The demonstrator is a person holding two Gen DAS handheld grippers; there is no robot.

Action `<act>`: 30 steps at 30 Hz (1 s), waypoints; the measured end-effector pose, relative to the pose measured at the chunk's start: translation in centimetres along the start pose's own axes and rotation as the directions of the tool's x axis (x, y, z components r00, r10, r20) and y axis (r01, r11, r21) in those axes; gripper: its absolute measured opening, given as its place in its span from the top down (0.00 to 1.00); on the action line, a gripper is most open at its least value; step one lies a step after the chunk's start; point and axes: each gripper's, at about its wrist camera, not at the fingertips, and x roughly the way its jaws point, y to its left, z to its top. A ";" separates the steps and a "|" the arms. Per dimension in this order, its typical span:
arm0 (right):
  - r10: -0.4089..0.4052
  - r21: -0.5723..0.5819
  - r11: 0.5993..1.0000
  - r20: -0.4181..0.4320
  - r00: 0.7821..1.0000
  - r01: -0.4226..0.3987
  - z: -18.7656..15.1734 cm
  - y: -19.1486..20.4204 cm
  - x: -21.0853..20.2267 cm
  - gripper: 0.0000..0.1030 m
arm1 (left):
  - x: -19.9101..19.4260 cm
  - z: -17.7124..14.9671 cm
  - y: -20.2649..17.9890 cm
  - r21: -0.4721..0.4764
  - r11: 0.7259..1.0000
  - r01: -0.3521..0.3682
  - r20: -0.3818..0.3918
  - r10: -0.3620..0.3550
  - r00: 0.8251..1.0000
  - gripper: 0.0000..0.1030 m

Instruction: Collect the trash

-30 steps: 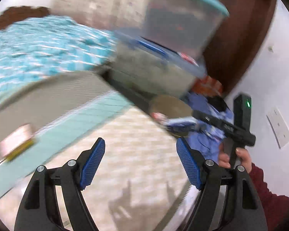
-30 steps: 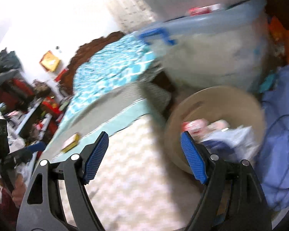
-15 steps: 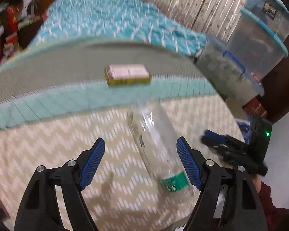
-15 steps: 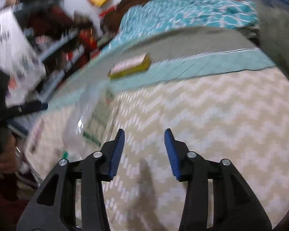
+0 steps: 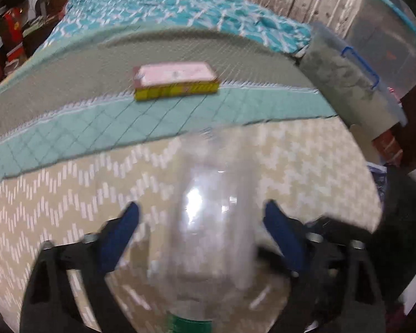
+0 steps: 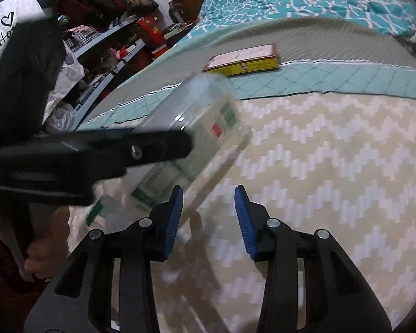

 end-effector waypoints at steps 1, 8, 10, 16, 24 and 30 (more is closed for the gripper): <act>-0.020 -0.002 1.000 0.001 1.000 0.020 0.3 -0.7 -0.4 0.59 | 0.2 -0.2 0.6 -0.012 0.999 0.041 -0.011 -0.041 0.999 0.38; -0.135 -0.048 0.989 0.071 0.988 0.139 8.0 -3.1 -0.6 0.36 | -2.2 -1.6 7.1 -0.152 0.987 0.054 0.056 -0.046 0.997 0.39; -0.126 -0.099 0.986 0.069 0.990 0.133 11.6 -2.7 1.2 0.32 | -3.1 -2.2 9.3 -0.211 0.976 0.046 0.084 -0.029 0.996 0.39; -0.147 -0.060 0.988 -0.035 0.988 0.145 21.6 -2.9 9.7 0.33 | -4.9 -3.7 12.5 -0.301 0.952 0.055 0.162 -0.006 0.987 0.38; -0.156 -0.143 0.980 -0.141 0.978 0.135 21.8 -1.0 13.6 0.38 | -5.0 -4.3 12.4 -0.307 0.950 0.054 0.158 -0.005 0.987 0.35; -0.067 -0.246 0.969 -0.209 0.976 0.014 14.0 2.6 9.5 0.40 | -4.4 -4.4 11.2 -0.272 0.962 0.001 0.152 0.042 0.987 0.34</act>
